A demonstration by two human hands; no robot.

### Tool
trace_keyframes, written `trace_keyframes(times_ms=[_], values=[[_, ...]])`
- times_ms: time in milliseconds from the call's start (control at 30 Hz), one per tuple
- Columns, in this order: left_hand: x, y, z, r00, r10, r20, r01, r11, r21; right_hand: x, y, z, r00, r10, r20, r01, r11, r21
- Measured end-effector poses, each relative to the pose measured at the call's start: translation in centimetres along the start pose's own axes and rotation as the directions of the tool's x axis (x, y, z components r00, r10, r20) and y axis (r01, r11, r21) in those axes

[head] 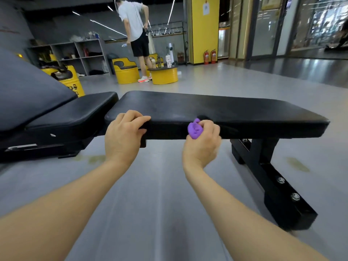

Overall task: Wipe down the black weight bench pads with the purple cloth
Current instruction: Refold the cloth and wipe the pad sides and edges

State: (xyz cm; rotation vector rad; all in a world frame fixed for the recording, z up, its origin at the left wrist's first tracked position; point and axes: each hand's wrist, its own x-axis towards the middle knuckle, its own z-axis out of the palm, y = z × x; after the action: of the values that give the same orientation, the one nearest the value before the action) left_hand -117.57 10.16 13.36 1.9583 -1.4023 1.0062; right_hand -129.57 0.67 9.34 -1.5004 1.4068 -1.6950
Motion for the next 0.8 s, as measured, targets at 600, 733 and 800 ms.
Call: trace_keyframes(times_ms=[600, 733, 800], values=[[-1.5, -3.9, -1.7, 0.998, -0.064, 0.013, 0.065, 0.994, -0.083, -3.5, -2.3, 1.8, 0.934, -0.353, 0.055, 0.357, 0.927, -0.112], [-1.9, -3.6, -0.9, 0.992, -0.122, 0.007, 0.122, 0.981, -0.15, -2.6, -1.9, 1.2, 0.748, -0.643, 0.163, 0.663, 0.732, -0.156], [-2.0, -3.6, -0.8, 0.993, -0.117, 0.003, 0.116, 0.98, -0.161, -0.9, 0.0, 0.0, 0.729, -0.661, 0.176, 0.684, 0.707, -0.18]])
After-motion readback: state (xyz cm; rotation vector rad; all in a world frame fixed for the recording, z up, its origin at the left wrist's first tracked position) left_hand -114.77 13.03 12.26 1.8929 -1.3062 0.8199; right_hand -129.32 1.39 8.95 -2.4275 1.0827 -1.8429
